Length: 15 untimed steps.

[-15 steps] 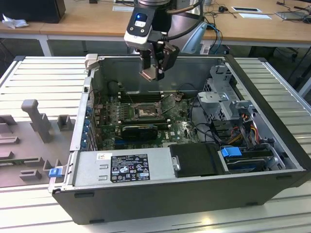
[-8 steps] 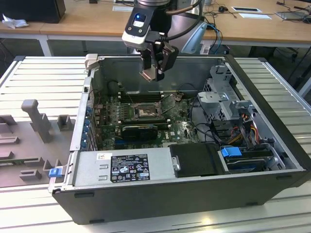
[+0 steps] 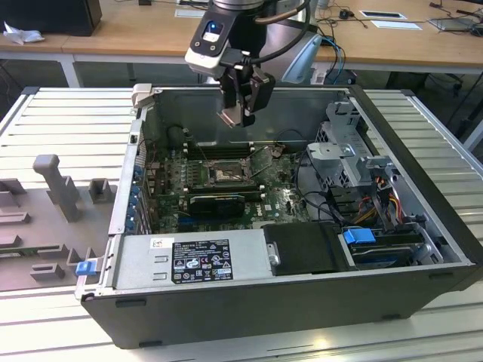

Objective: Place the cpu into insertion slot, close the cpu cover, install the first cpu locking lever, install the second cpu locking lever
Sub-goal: 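Place the cpu into insertion slot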

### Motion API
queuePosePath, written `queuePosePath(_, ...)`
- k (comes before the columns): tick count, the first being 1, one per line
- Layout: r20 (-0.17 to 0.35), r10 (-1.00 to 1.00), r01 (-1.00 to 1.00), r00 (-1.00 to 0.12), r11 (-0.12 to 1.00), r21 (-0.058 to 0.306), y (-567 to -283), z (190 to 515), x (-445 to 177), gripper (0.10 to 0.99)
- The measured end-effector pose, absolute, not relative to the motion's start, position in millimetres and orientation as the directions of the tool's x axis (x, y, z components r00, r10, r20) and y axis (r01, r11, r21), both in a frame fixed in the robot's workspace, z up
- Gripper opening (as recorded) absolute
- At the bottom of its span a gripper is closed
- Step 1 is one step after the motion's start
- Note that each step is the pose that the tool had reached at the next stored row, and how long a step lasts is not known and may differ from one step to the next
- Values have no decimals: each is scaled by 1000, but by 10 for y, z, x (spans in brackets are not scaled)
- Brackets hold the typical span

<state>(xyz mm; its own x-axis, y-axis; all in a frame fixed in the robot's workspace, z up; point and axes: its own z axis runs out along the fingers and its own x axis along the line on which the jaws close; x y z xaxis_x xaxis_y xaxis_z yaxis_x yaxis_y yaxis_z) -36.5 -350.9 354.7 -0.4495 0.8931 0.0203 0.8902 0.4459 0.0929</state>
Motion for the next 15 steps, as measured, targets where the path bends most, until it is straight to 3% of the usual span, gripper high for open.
queuePosePath(15,20,943,940,-331,328,93,-3506,3522,-366,541)
